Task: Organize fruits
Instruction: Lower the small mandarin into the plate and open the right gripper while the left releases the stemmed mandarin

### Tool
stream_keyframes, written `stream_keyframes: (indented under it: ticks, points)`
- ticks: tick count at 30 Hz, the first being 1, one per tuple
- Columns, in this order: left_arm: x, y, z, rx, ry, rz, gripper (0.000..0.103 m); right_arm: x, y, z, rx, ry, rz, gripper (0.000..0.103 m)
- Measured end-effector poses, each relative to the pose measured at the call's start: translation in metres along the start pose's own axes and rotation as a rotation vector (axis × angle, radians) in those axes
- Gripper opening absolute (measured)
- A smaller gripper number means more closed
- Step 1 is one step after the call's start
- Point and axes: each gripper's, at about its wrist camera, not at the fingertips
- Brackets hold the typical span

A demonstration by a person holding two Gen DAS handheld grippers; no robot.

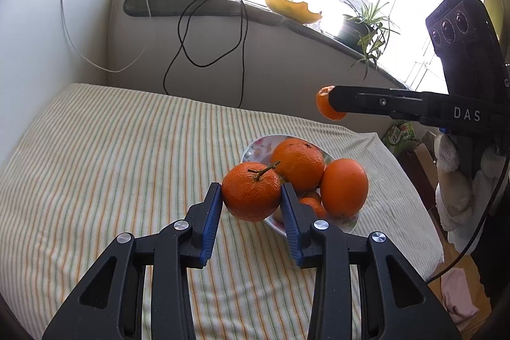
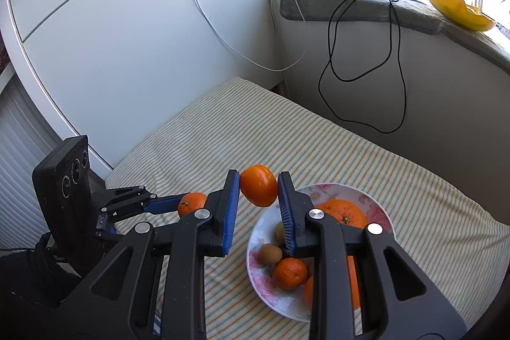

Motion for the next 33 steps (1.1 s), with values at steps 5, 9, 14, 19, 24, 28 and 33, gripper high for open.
stream_keyframes:
  ticks: [5,9,14,19,24,28,33]
  points:
    - [-0.007,0.011,0.012,-0.001,0.029,-0.010,0.035,0.020,-0.010,0.009,0.031,0.016,-0.003,0.026]
    - [-0.013,0.021,0.020,-0.010,0.058,-0.015,0.035,0.030,-0.012,0.013,0.047,0.016,-0.009,0.026]
    - [-0.019,0.033,0.027,-0.010,0.074,-0.025,0.035,0.038,-0.009,0.016,0.058,0.009,-0.019,0.026]
    - [-0.023,0.049,0.032,-0.010,0.080,-0.045,0.035,0.045,-0.002,0.019,0.063,-0.003,-0.042,0.026]
    - [-0.026,0.060,0.034,-0.012,0.083,-0.059,0.035,0.050,0.005,0.019,0.084,-0.036,-0.065,0.026]
    - [-0.028,0.064,0.035,-0.013,0.092,-0.063,0.035,0.053,0.010,0.018,0.105,-0.068,-0.080,0.026]
    - [-0.027,0.067,0.039,-0.016,0.102,-0.069,0.035,0.056,0.014,0.019,0.104,-0.075,-0.091,0.026]
Point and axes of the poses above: each gripper's, at about its wrist camera, not at the fingertips, and y roughly the way its jaws point, z to its right, x to its underside, and after that the axes turned 14 degrees about -x, right-handed
